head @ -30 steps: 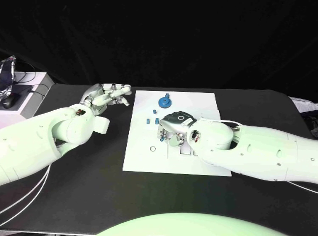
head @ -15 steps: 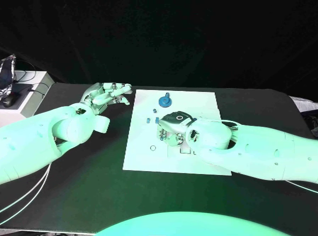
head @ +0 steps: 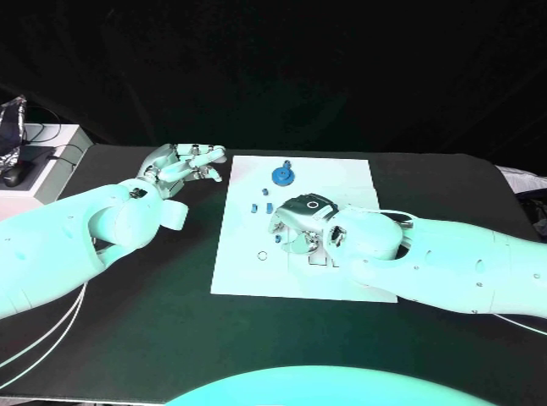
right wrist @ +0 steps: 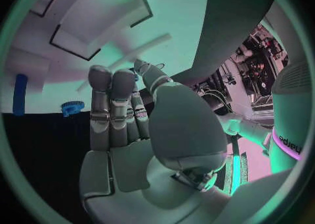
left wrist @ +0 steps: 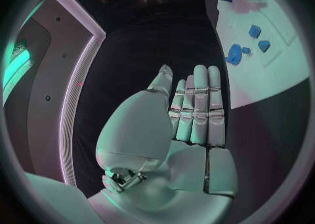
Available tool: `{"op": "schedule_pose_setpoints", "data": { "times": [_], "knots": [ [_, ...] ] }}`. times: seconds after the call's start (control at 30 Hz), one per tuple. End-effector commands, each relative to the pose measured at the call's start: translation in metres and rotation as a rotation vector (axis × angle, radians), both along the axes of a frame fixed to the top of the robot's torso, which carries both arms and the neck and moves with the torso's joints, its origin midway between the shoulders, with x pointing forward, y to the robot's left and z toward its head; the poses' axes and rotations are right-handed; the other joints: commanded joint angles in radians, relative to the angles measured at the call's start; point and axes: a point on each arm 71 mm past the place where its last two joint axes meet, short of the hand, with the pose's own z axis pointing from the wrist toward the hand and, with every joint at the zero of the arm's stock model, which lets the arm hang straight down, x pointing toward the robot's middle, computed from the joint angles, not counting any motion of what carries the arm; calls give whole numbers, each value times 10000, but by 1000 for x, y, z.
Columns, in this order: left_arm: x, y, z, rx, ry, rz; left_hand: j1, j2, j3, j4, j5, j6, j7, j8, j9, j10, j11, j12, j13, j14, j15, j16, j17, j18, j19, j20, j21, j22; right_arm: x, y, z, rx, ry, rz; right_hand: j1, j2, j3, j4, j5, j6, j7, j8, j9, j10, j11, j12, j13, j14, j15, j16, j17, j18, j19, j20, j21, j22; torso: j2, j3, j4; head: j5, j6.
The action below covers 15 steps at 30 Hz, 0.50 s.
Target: Assemble the parts on the task board
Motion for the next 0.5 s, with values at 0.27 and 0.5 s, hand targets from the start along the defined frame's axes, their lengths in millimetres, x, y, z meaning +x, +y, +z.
{"op": "schedule_pose_setpoints", "data": {
  "times": [0.27, 0.5],
  "knots": [
    [0, -1, 0, -153, 15, -71, -109, 28, -154, 53, -9, -25, 48, 49, 15, -91, 5, 75, 2, 6, 49, -61, -16, -111, 83, 50, -92, -25, -1, -28, 20, 1237, -501, -602, 601, -68, -577, 664, -9, -387, -44, -69, -24, 24, -5, 51, 8, -6, 66, 196, 140, 233, 406, 91, -507, -11, -5, -3, -20, -33, 71],
    [0, -1, 0, -169, 39, -107, -103, 51, -203, 54, -8, -20, 47, 53, 17, -100, 5, 87, 2, 9, 49, -61, -18, -109, 94, 52, -105, -32, 12, -66, 40, 1794, -121, -1758, 330, 41, 227, 467, 92, 754, 227, -22, 11, 1396, -293, 14, 7, 2, -110, 520, 276, 21, 535, -58, 435, 556, -1, -1, -18, -152, 152]
  ]
}}
